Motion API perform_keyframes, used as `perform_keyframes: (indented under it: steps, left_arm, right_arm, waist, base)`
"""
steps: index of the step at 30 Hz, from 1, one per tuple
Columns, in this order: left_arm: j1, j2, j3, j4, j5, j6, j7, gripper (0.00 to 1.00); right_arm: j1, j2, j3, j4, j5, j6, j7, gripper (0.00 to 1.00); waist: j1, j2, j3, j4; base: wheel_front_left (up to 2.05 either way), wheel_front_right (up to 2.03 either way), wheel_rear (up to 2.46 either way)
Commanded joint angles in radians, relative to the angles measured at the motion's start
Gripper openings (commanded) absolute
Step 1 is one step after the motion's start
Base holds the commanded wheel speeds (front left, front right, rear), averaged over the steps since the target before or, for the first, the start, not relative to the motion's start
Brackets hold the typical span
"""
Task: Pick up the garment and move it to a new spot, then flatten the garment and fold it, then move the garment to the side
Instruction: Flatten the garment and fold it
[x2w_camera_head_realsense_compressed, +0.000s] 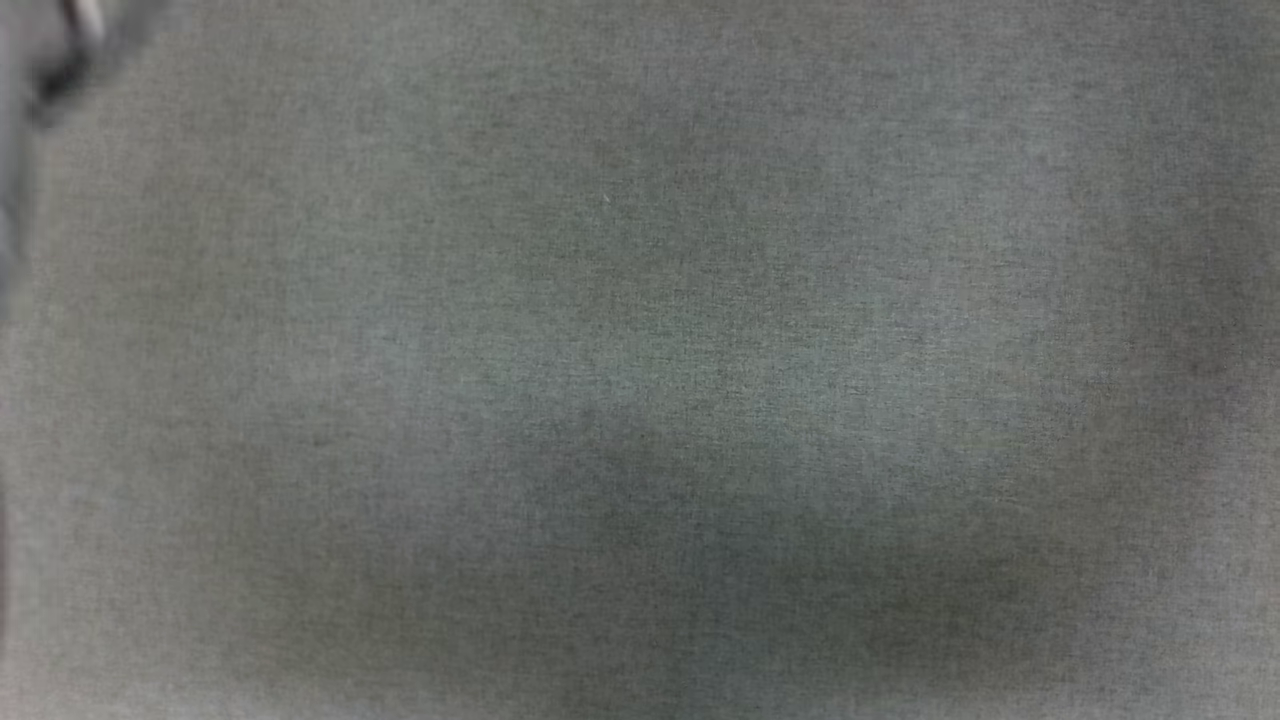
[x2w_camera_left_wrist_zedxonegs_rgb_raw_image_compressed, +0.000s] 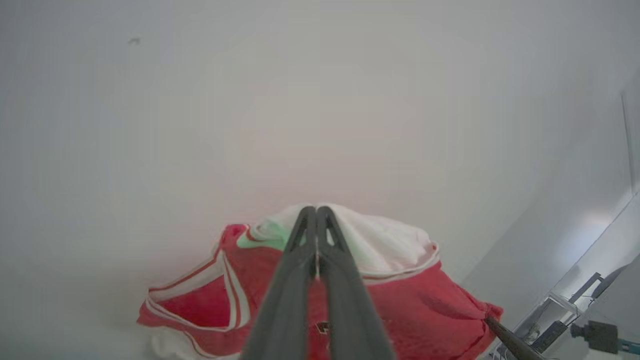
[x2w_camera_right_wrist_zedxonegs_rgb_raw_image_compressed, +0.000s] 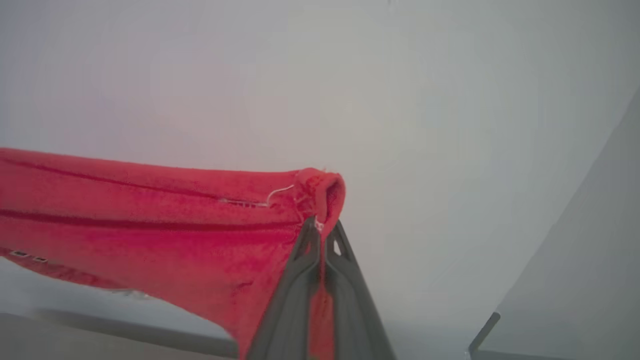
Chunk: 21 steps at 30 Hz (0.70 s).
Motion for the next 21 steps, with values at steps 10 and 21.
perform_keyframes:
  steps: [10,21]
  left_arm:
    - [0.553,0.09,-0.081,-0.354,-0.062,-0.003,-0.054,0.0]
    - [0.973,0.236,-0.159,-0.663,0.053,-0.004,-0.116,0.0]
  right_arm:
    - [0.439,-0.118,0.217,-0.185,0.242,-0.001,0.095,0.0]
    - [1.022,-0.292,0.118,-0.641,0.445,-0.001,0.27,0.0]
  waist:
    - [0.0,0.0,-0.024,0.005]
    - [0.0,0.0,-0.104,0.013]
  base:
    - [0.0,0.0,0.0]
    - [0.0,0.0,0.0]
